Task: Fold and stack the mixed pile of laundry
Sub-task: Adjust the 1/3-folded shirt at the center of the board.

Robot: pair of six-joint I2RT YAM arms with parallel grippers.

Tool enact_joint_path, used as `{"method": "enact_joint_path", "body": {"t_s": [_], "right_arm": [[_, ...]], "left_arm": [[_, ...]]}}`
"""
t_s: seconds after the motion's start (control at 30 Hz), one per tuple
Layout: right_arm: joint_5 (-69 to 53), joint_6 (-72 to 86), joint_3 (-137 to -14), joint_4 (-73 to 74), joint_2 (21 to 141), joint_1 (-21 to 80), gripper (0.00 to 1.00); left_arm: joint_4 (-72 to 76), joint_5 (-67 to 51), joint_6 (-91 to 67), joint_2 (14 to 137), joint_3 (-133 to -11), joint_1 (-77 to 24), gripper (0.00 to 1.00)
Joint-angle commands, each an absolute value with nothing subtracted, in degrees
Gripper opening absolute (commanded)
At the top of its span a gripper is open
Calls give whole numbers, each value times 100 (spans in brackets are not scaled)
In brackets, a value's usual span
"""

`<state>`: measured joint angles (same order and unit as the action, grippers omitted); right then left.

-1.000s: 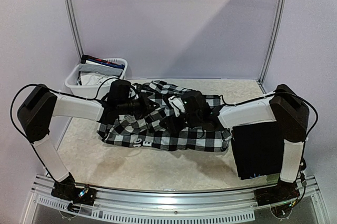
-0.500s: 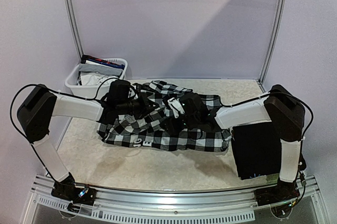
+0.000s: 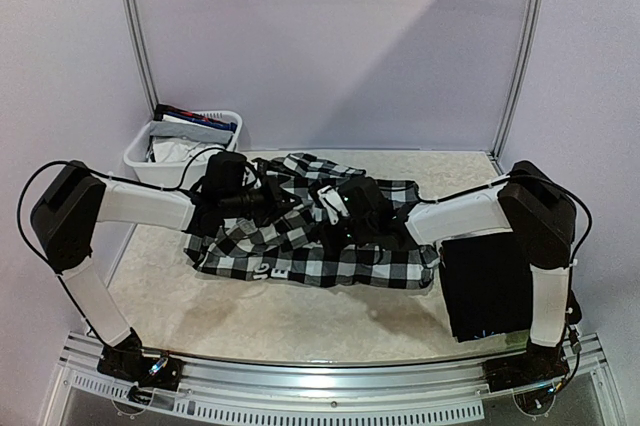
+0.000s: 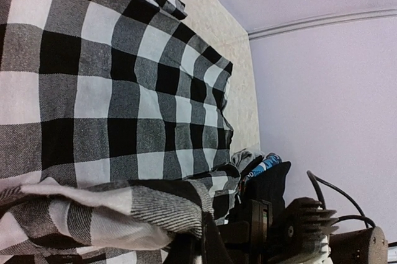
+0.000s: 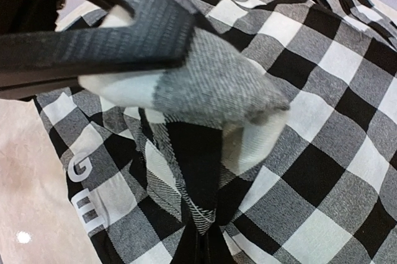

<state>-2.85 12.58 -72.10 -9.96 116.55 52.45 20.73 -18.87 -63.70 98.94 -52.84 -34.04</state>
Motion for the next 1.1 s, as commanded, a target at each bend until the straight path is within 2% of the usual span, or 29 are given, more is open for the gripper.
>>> {"method": "enact_joint_path", "body": {"t_s": [0.0, 0.03, 0.1, 0.17, 0.23, 0.27, 0.3, 0.37, 0.57, 0.63, 0.73, 0.87, 1.07], "right_arm": [[166, 1257, -7371, -358, 11533, 5220, 0], [271, 1273, -7409, -184, 11490, 5224, 0], [566, 1288, -7467, 224, 11367, 5233, 0], [947, 1292, -7477, 573, 11190, 5253, 0], [1257, 1224, -7490, 913, 10953, 5261, 0], [1393, 1154, -7527, 1084, 10832, 5264, 0], [1520, 1110, -7589, 1284, 10756, 5265, 0], [1707, 955, -7741, 1641, 10589, 5266, 0], [1973, 669, -8381, 2582, 10458, 5268, 0], [2005, 576, -8617, 2865, 10502, 5267, 0], [2282, 408, -8941, 3436, 10601, 5272, 0], [3167, 245, -9085, 3875, 10628, 5268, 0], [3846, 171, -9100, 4272, 10574, 5302, 0]], "left_arm": [[2132, -1778, -6288, 9675, -5179, -3322, 0], [2104, -1712, -6233, 9612, -5147, -3322, 1], [1959, -1495, -6099, 9430, -5060, -3322, 12], [1773, -1197, -5925, 9183, -4888, -3322, 30], [1561, -840, -5759, 8908, -4697, -3322, 52], [1456, -666, -5678, 8793, -4575, -3329, 60], [1375, -505, -5629, 8684, -4461, -3325, 63], [1357, -294, -5595, 8522, -4191, -3322, 62], [1164, 235, -5371, 8090, -3597, -3495, 33], [932, 492, -5238, 7892, -3512, -3644, 27], [452, 954, -4981, 7439, -3489, -3935, 23], [-215, 1510, -4771, 6894, -3392, -4271, 21], [-141, 1612, -4665, 7032, -3293, -4278, 19]]}}
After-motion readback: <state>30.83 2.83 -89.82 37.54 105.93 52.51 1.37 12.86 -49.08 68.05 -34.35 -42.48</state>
